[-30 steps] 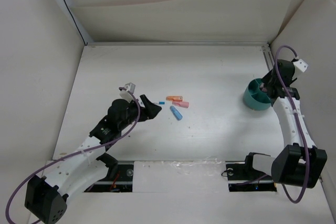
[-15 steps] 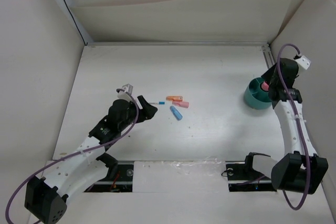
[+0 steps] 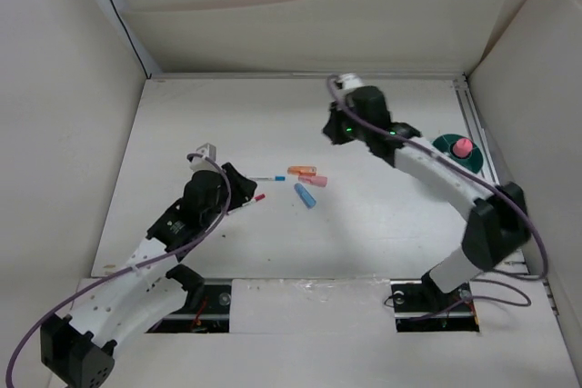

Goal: Sort the stationery into containers
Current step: Pick up the pen from the center of the board.

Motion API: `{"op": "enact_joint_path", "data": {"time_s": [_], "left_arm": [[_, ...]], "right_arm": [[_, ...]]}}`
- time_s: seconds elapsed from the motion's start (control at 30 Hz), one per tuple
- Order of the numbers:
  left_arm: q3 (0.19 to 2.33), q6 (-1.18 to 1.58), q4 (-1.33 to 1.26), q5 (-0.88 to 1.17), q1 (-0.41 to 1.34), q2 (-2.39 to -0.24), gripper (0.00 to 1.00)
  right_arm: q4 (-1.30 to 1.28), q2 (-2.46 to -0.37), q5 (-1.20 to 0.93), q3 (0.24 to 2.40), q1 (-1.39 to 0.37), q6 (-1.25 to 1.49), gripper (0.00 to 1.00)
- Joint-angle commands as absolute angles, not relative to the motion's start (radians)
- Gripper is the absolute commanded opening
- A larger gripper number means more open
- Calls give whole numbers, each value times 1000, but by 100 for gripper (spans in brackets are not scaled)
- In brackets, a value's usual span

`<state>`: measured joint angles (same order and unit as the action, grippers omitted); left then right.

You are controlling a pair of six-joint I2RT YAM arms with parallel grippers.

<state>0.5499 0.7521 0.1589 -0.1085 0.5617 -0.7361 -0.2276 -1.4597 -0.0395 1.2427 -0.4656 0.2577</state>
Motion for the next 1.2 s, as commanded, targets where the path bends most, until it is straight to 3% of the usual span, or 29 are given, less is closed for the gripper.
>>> {"op": "enact_joint_path", "data": {"time_s": [0.0, 0.23, 0.37, 0.47, 0.63, 1.17], "left_arm": [[591, 804, 230, -221, 566, -665, 37], [741, 836, 373, -357, 566, -485, 36], [889, 827, 478, -446, 566, -434, 40], [988, 799, 537, -457, 566, -443, 43], [1061, 781, 571, -457, 566, -443, 44], [1141, 744, 594, -439, 566, -443, 48]], "right_arm": [[-216, -1662, -227, 1342, -632, 73, 0], [-273, -1971, -274, 1570, -804, -14, 2], [-293, -2067, -264, 1644, -871, -63, 31], [-293, -2106, -218, 1657, -922, -97, 41], [-328, -2155, -196, 1712, -934, -117, 47], [-431, -2255, -80, 1769, -973, -167, 51]]}}
